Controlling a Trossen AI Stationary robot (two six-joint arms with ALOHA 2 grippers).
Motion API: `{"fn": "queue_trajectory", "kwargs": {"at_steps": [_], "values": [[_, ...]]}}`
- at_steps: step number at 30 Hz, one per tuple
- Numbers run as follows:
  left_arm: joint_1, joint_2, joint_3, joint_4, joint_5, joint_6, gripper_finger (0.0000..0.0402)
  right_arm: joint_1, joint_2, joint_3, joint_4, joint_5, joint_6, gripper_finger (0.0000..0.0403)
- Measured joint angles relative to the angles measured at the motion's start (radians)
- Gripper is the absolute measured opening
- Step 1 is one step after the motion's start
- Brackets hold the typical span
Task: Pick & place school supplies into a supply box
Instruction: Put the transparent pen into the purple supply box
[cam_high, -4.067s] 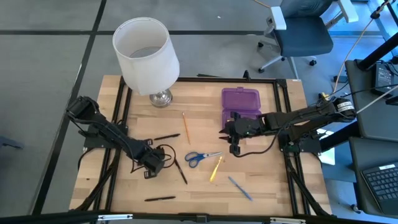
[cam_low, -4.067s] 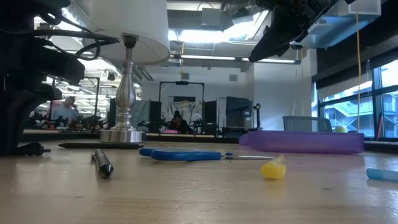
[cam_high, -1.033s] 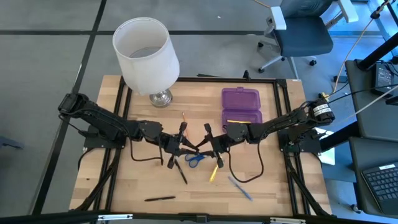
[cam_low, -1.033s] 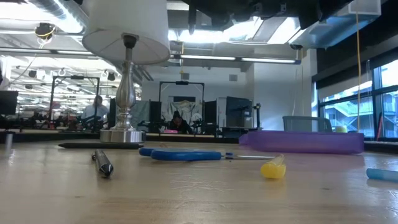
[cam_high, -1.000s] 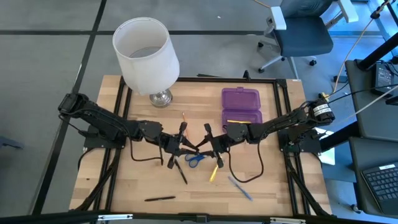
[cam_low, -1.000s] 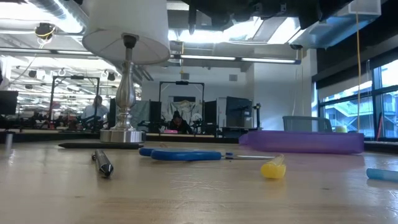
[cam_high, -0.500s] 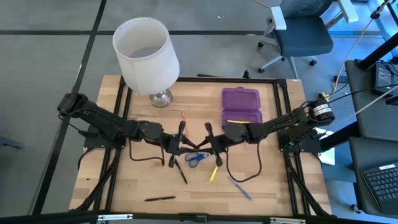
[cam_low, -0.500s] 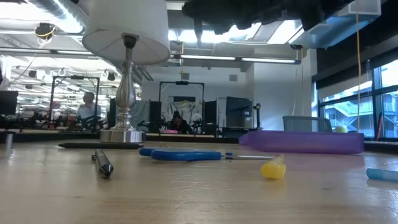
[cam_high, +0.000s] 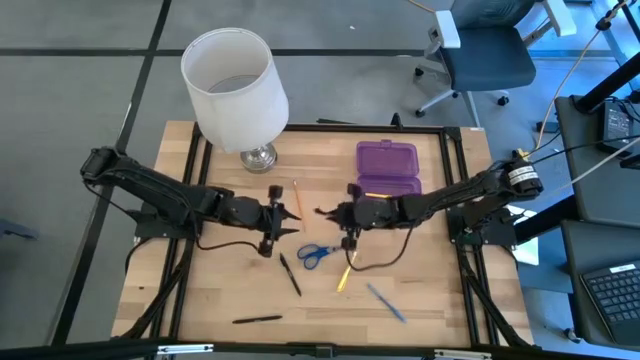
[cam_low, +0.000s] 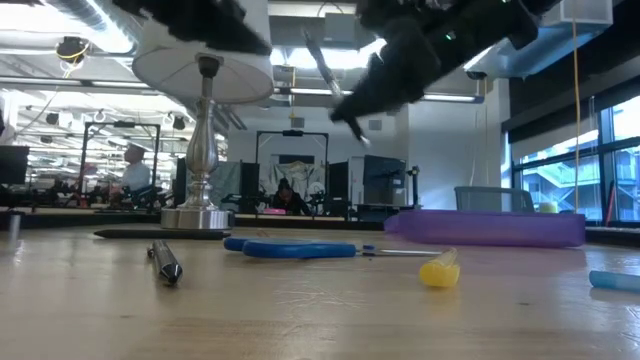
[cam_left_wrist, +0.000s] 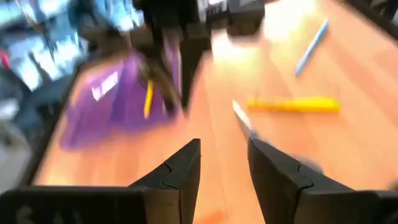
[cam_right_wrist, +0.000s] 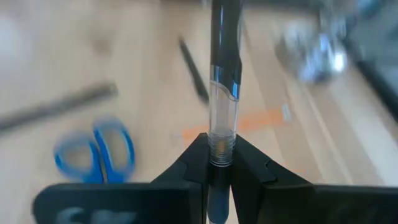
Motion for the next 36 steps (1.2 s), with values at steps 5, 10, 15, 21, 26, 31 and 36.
{"fn": "queue_trajectory", "kwargs": {"at_steps": [5,10,15,21,26,31,36], "values": [[0.026,0.004,0.0,-0.155,-0.046,-0.141,0.0125,-0.059,-0.106,0.001,-0.337,-0.08,0.154,0.0044],[0.058,0.033,-0.001,-0.213,-0.041,-0.203,0.0121,-0.147,-0.159,0.001,-0.688,-0.171,0.249,0.0045],[0.098,0.075,-0.002,-0.22,-0.04,-0.237,0.0122,-0.232,-0.147,0.0,-0.867,-0.128,0.225,0.0053],[0.148,0.125,-0.002,-0.337,-0.037,-0.31,0.0121,-0.319,-0.139,0.0,-0.879,-0.163,0.128,0.005],[0.166,0.15,-0.002,-0.374,-0.003,-0.33,0.0119,-0.351,-0.097,0.0,-0.884,-0.189,0.047,0.0052],[0.168,0.151,-0.002,-0.375,0.011,-0.331,0.012,-0.373,-0.029,0.0,-0.887,-0.197,0.015,0.0054],[0.167,0.151,-0.002,-0.364,0.015,-0.331,0.0115,-0.392,0.03,0.0,-0.883,-0.197,0.013,0.0054]]}}
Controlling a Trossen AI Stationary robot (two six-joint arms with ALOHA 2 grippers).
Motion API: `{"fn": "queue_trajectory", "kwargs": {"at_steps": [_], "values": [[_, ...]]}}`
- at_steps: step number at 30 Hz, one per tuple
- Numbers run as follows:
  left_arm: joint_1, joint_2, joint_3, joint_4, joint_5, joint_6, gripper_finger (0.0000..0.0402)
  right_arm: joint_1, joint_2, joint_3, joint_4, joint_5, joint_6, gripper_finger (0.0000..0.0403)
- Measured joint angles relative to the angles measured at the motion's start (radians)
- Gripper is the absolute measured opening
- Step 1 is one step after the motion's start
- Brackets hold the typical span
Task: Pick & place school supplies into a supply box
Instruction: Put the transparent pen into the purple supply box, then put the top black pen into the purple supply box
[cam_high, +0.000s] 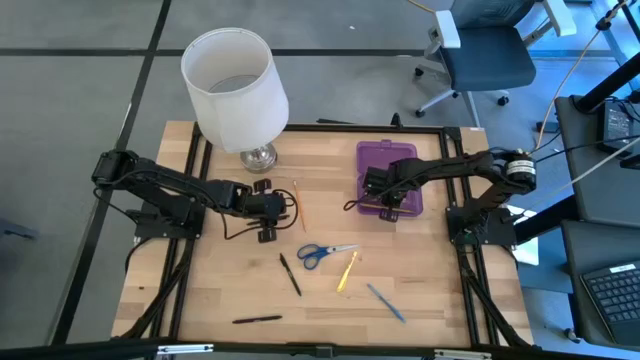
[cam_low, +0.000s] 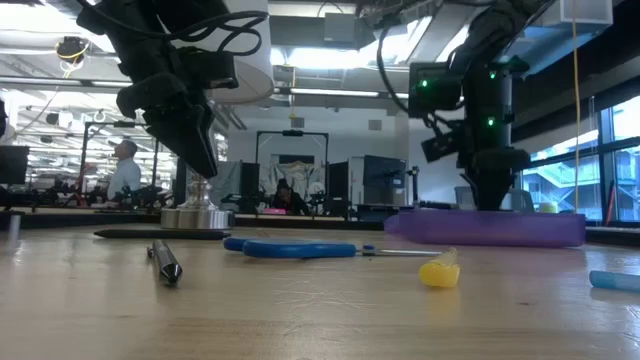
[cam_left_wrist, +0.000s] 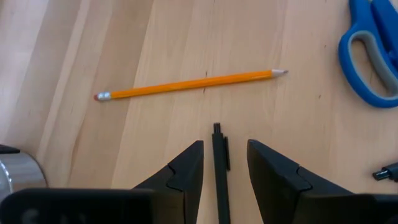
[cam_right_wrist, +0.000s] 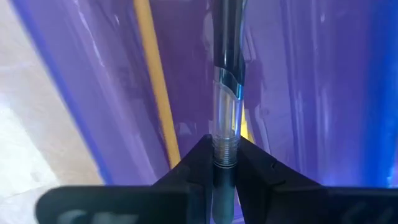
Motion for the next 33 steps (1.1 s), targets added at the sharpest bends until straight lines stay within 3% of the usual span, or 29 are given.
{"fn": "queue_trajectory", "kwargs": {"at_steps": [11,16,22,29,33], "values": [[-0.002,0.0,0.0,0.009,0.001,0.0,0.0124,-0.008,0.053,0.0,0.001,0.0,0.003,0.0056],[-0.002,0.0,0.0,0.003,-0.003,0.013,0.0158,-0.008,0.053,0.0,0.001,0.0,0.0,0.0064],[-0.002,-0.001,0.0,0.003,-0.014,0.068,0.0208,-0.008,0.053,0.0,-0.007,0.001,0.001,0.0101],[-0.002,-0.001,0.0,0.001,0.048,-0.023,0.0218,-0.008,0.053,0.011,-0.066,0.035,0.05,0.0126],[0.007,-0.001,0.0,-0.063,0.008,-0.085,0.0214,-0.005,0.038,0.034,-0.1,0.036,0.101,0.0127]]}}
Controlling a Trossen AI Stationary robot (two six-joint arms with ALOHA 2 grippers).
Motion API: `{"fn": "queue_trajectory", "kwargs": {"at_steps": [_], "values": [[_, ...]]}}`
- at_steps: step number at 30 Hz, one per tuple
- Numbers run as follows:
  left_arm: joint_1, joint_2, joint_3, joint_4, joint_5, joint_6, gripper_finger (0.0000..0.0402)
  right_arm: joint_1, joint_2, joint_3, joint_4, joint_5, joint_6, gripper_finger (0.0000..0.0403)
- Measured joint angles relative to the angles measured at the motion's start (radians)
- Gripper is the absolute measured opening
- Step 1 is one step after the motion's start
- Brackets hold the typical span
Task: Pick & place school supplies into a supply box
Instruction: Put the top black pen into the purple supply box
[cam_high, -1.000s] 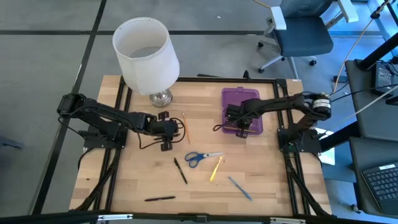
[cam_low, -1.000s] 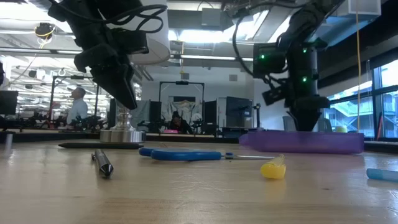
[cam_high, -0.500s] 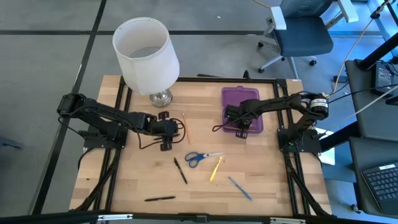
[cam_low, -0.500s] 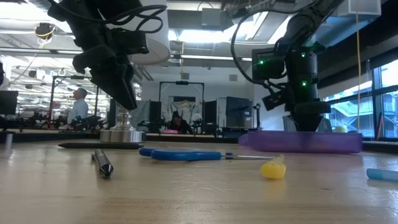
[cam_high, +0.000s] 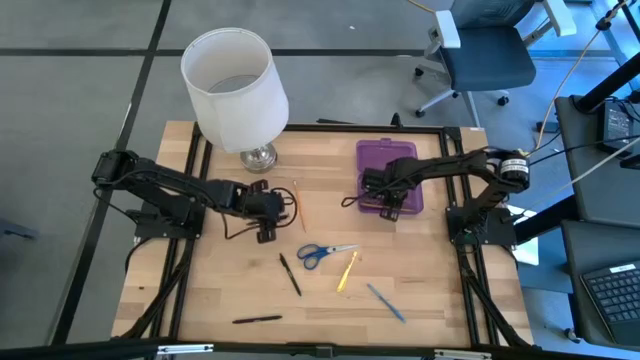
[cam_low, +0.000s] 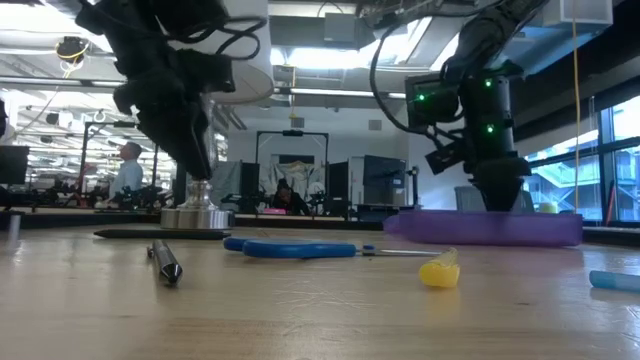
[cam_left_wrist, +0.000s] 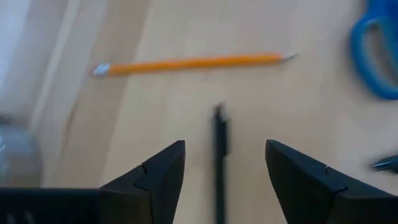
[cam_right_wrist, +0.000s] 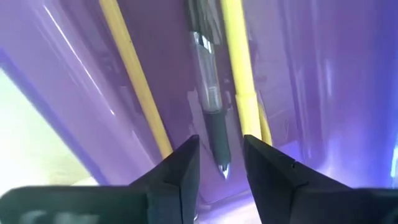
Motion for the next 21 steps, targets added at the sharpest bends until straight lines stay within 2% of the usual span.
{"fn": "queue_trajectory", "kwargs": {"at_steps": [4,13,21], "values": [[0.022,0.0,0.0,-0.082,-0.01,-0.051,0.0213,0.015,-0.048,0.02,0.009,0.001,0.028,0.0127],[0.053,0.018,-0.047,-0.047,0.077,-0.002,0.0211,0.108,-0.216,0.044,0.122,-0.018,0.068,0.0127],[0.065,0.089,-0.09,0.028,0.119,0.014,0.0209,0.189,-0.279,0.044,0.176,-0.027,0.099,0.0127]]}}
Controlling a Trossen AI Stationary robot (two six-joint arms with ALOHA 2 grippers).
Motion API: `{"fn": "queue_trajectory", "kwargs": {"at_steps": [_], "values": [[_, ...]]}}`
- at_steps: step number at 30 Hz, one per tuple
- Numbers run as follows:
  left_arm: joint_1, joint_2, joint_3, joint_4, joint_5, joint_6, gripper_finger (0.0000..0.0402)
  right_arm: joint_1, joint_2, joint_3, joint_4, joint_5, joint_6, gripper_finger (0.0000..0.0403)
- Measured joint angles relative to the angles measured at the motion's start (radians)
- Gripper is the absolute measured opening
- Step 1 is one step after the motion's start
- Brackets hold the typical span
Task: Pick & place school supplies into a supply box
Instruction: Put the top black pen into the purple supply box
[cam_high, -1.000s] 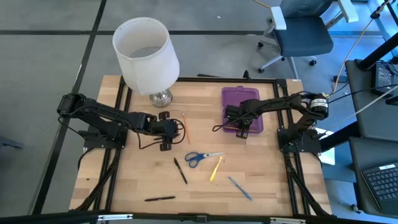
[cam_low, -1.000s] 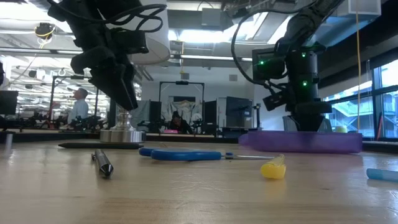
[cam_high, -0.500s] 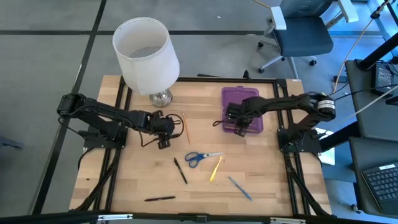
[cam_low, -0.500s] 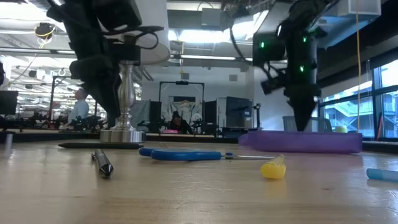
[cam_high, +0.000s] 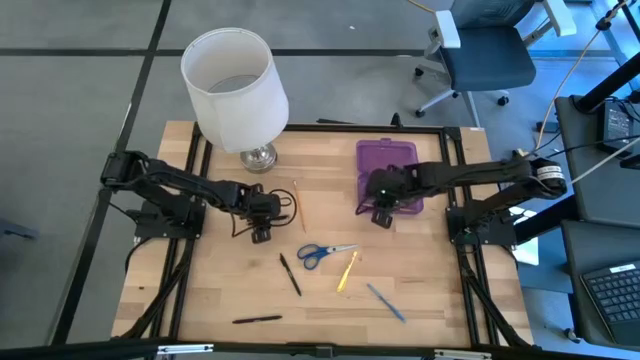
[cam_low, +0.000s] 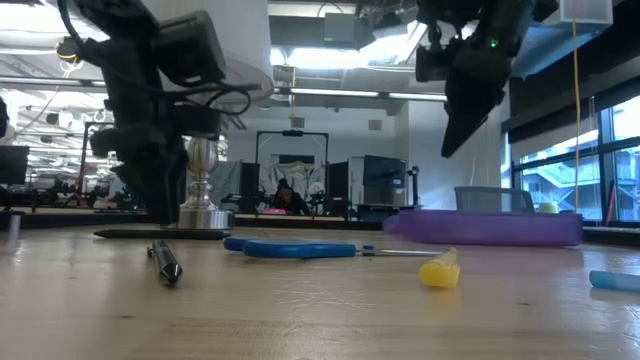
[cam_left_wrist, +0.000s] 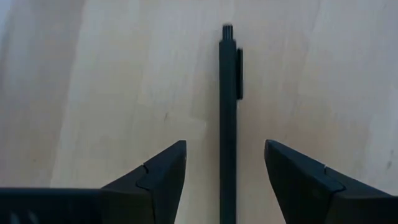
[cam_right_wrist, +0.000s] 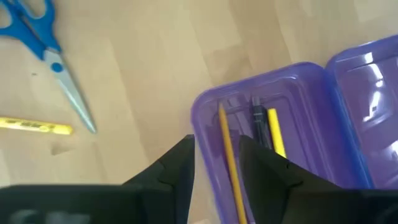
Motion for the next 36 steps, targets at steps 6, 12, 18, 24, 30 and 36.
{"fn": "queue_trajectory", "kwargs": {"at_steps": [6,12,18,24,30,36], "values": [[0.003,0.077,0.005,0.011,0.021,0.081,0.0202,0.038,0.004,0.0,0.007,0.0,0.035,0.0127],[0.004,0.109,0.008,0.019,0.056,0.08,0.017,0.062,0.005,0.0,0.008,0.0,0.043,0.0127],[0.003,0.095,0.002,0.023,0.075,0.071,0.0106,0.076,0.005,0.0,0.034,0.0,0.068,0.0127],[0.001,0.095,0.002,0.027,0.072,0.072,0.005,0.109,0.005,0.0,0.108,0.001,0.071,0.0127],[0.002,0.094,0.002,0.027,0.068,0.072,0.002,0.158,0.005,0.0,0.211,0.003,0.016,0.0127],[0.002,0.075,0.021,0.017,0.087,0.073,0.0022,0.175,0.005,0.0,0.257,0.003,0.0,0.0127]]}}
